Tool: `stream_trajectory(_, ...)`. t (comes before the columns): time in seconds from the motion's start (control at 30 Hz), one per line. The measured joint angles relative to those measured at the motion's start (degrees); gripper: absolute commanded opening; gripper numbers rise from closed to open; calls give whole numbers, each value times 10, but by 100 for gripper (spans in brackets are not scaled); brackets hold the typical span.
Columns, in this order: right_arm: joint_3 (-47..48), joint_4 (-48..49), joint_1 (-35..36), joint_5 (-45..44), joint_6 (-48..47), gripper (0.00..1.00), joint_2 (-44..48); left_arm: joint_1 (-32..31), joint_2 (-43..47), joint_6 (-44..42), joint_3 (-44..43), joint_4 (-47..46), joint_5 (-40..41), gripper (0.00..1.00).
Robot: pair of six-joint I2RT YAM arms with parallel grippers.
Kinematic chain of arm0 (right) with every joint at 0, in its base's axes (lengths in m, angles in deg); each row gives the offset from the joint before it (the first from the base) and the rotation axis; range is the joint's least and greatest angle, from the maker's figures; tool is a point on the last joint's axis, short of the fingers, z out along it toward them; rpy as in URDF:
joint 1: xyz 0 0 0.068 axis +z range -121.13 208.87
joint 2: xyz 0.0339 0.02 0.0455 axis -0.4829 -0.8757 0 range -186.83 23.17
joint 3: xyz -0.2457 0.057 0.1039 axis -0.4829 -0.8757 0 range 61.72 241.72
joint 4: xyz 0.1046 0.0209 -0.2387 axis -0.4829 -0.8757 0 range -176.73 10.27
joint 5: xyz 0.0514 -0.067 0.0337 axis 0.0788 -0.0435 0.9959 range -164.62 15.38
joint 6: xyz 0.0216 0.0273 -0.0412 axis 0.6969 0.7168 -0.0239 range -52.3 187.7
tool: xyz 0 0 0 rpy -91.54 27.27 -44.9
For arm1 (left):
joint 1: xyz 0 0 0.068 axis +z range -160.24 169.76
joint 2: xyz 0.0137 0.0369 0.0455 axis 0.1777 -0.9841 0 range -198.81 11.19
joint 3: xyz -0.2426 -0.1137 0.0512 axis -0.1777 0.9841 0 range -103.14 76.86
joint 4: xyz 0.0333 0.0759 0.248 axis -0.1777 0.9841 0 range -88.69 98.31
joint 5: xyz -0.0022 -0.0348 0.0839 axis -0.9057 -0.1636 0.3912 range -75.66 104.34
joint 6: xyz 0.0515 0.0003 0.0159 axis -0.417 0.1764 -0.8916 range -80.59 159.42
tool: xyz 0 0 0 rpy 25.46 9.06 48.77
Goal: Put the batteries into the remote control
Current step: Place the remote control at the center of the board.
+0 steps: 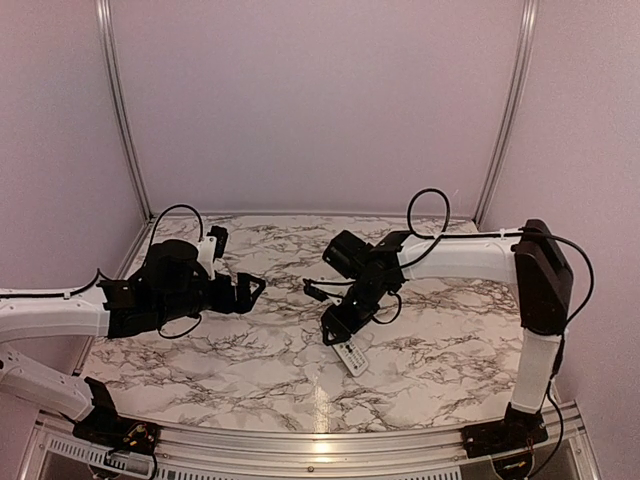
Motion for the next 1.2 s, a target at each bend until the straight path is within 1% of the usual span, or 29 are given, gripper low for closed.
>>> stream_trajectory(0.4,62,-25,2,-9,3,30,-72,1,0,7,18,-16,6,99)
stream_trajectory(0.6,79,-27,2,-9,11,40,-98,4,-4,6,18,-23,9,99)
stream_trajectory(0.77,79,-24,2,-11,14,40,-102,7,-4,6,18,-25,10,99)
stream_trajectory(0.87,82,-24,2,-18,19,43,-108,8,-4,6,18,-27,10,99)
stream_trajectory(1.0,83,-20,3,-27,29,44,-112,8,-5,7,18,-27,10,99)
stream_trajectory(1.13,82,-15,3,-36,36,49,-112,8,-6,10,18,-27,10,99)
stream_trajectory(1.2,81,-11,3,-43,38,59,-112,8,-6,13,18,-27,10,99)
